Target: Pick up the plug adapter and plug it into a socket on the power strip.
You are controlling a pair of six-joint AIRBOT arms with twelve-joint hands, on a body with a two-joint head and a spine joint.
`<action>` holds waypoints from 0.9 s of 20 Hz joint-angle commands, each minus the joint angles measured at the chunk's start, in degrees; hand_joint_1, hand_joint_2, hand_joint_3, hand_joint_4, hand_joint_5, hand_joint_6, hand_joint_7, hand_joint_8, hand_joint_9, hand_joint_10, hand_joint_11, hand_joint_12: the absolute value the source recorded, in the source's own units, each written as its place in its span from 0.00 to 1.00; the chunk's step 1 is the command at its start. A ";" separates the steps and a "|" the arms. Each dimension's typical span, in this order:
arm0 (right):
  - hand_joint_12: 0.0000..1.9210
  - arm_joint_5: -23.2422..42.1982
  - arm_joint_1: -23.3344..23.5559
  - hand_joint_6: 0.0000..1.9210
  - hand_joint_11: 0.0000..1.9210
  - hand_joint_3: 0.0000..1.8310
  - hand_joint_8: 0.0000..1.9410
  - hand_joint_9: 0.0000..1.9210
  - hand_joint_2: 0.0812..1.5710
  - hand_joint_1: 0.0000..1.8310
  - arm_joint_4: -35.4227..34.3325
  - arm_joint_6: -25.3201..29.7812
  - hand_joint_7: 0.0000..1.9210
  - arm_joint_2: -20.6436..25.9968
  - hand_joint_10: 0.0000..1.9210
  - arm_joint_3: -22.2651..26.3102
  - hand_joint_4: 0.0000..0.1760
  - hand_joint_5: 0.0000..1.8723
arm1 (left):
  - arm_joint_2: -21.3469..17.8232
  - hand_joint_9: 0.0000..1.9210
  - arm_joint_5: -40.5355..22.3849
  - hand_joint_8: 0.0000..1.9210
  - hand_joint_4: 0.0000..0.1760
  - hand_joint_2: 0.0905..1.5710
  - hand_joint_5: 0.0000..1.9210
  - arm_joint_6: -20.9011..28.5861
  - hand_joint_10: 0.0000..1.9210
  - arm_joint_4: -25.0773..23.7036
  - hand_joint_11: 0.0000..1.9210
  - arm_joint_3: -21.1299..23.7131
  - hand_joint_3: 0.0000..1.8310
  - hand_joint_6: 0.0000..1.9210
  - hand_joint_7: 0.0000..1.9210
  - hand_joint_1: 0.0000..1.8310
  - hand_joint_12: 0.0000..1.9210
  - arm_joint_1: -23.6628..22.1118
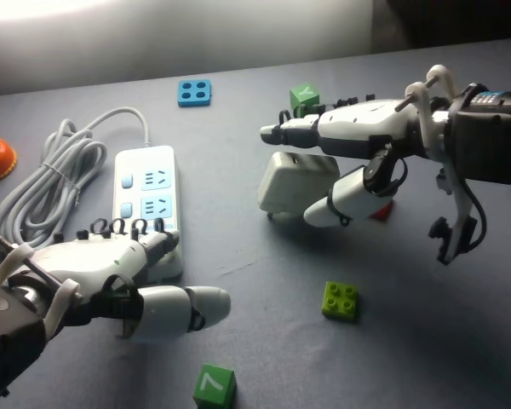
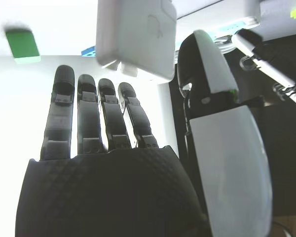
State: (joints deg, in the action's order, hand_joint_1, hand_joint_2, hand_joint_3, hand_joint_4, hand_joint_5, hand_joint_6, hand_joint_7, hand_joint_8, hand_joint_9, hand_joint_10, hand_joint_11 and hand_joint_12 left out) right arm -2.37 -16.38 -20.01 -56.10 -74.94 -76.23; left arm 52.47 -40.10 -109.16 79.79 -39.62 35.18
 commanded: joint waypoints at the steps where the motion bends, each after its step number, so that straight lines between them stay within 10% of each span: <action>1: 0.17 5.17 1.16 0.00 0.00 0.00 0.00 0.03 0.71 0.48 -0.95 0.44 0.01 0.14 0.00 -0.20 0.00 0.00 | 0.11 0.01 -2.36 0.01 0.00 0.70 0.00 0.33 0.00 -2.57 0.01 -0.21 0.00 0.00 0.02 0.00 0.00 -0.17; 18: 0.22 3.33 1.79 0.00 0.00 0.00 0.00 0.04 0.70 0.48 -0.99 0.54 0.02 -5.88 0.00 -8.35 0.00 0.01 | -0.02 0.01 -1.65 0.01 0.00 0.71 0.00 0.66 0.00 -4.19 0.01 1.74 0.00 0.00 0.03 0.00 0.01 1.87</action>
State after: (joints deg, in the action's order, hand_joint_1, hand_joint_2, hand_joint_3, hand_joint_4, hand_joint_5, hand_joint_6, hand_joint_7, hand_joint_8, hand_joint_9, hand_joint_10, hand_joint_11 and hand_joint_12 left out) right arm -4.47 -15.38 -20.58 -55.92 -80.97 -84.55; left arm 52.51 -41.01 -108.97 77.43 -37.98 37.30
